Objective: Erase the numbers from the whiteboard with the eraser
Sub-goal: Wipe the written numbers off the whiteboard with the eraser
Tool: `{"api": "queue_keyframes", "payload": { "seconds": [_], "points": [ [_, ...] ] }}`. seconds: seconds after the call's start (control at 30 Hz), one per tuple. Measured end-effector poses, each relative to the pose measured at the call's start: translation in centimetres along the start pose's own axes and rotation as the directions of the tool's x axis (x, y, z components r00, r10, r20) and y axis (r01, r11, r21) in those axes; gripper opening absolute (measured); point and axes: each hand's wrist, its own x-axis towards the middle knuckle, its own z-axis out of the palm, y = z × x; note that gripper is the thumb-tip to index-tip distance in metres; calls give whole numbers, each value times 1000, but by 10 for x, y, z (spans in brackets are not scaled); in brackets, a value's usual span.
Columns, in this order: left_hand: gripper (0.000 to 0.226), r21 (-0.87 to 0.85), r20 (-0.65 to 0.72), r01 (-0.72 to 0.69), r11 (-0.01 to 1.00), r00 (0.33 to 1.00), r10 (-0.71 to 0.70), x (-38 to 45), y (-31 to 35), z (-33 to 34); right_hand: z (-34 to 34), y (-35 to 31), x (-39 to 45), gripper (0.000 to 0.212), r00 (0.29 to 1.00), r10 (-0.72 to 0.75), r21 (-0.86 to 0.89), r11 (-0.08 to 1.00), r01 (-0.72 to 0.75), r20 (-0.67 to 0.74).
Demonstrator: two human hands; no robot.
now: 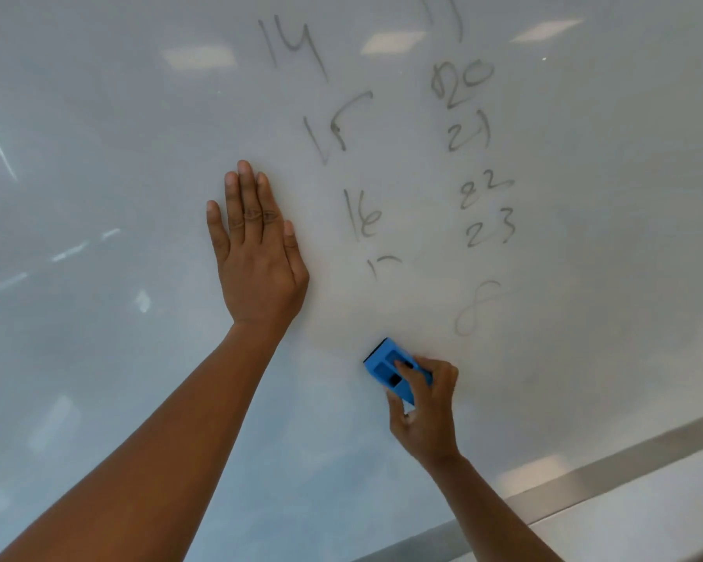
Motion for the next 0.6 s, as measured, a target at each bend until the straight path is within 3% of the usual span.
{"api": "queue_keyframes", "payload": {
  "seconds": [0.2,0.4,0.53,0.6],
  "points": [
    [54,8,-4,-1,1000,1000,1,0,1,1,12,-16,37,37,973,86,51,996,-77,-214],
    [55,2,5,-6,1000,1000,6,-1,0,0,32,-58,19,39,990,-140,42,989,139,10],
    [55,6,5,-7,1000,1000,6,-2,0,1,9,-34,49,38,976,68,76,996,-53,-205],
    [55,6,2,5,1000,1000,-5,-2,1,1,-1,-24,73,37,960,104,83,993,-85,-260]
  ]
}}
